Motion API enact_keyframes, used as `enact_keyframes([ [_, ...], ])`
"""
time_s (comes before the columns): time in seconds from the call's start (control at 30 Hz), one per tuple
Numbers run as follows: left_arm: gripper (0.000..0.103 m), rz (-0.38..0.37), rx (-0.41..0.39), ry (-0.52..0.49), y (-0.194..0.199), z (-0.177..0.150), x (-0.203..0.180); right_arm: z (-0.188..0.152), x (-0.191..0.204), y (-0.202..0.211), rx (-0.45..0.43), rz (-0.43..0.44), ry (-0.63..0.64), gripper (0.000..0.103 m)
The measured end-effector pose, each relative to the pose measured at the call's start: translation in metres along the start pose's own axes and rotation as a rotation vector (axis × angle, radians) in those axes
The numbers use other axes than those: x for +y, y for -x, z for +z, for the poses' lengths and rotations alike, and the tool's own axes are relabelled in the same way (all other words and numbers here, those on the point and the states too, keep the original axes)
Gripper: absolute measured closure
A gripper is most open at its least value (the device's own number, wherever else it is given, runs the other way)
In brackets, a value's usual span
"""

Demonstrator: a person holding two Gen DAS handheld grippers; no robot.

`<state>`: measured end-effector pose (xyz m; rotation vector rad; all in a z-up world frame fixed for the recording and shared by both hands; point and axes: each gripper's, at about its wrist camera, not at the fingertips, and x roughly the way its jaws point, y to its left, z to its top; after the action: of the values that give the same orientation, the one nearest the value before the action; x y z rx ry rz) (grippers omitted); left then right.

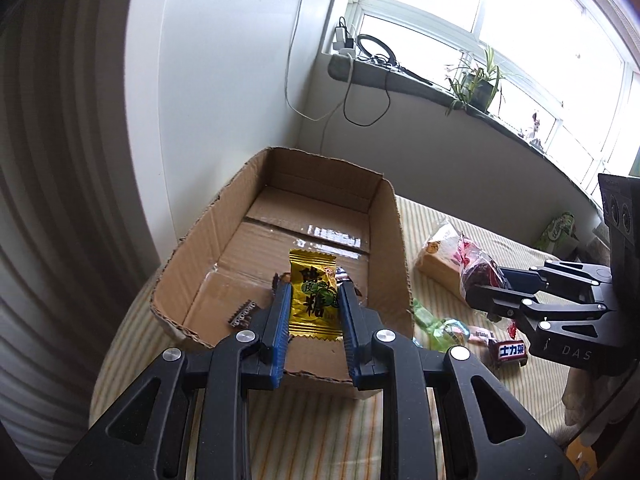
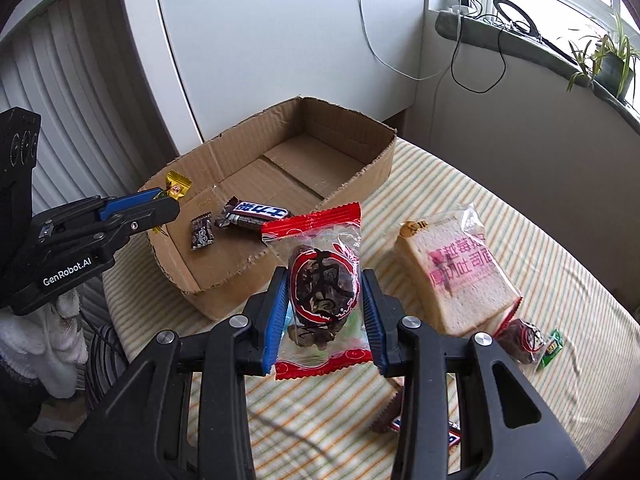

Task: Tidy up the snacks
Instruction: 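Carry the yellow candy and red pastry into the box and release both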

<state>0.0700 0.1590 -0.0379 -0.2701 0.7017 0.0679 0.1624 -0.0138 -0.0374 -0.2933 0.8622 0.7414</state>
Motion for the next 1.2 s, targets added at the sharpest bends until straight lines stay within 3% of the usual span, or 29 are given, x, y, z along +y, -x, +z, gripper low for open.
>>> enact_keyframes([
  [0.8,0.081,0.011,0.019,0.043,-0.025,0.023,0.042,0.055,0.041,-0.075,0.033,0.014,0.059,0.066],
  [0.9,0.081,0.008,0.018,0.048,-0.025,0.023,0.043,0.054,0.043,-0.078,0.038,0.015,0.066,0.063],
  [1.0,0.080,0.007,0.019,0.047,-0.025,0.024,0.042,0.054,0.044,-0.077,0.031,-0.001,0.074,0.048],
  [1.2,0.080,0.009,0.016,0.047,-0.021,0.024,0.041,0.052,0.041,-0.070,0.024,-0.006,0.067,0.047],
])
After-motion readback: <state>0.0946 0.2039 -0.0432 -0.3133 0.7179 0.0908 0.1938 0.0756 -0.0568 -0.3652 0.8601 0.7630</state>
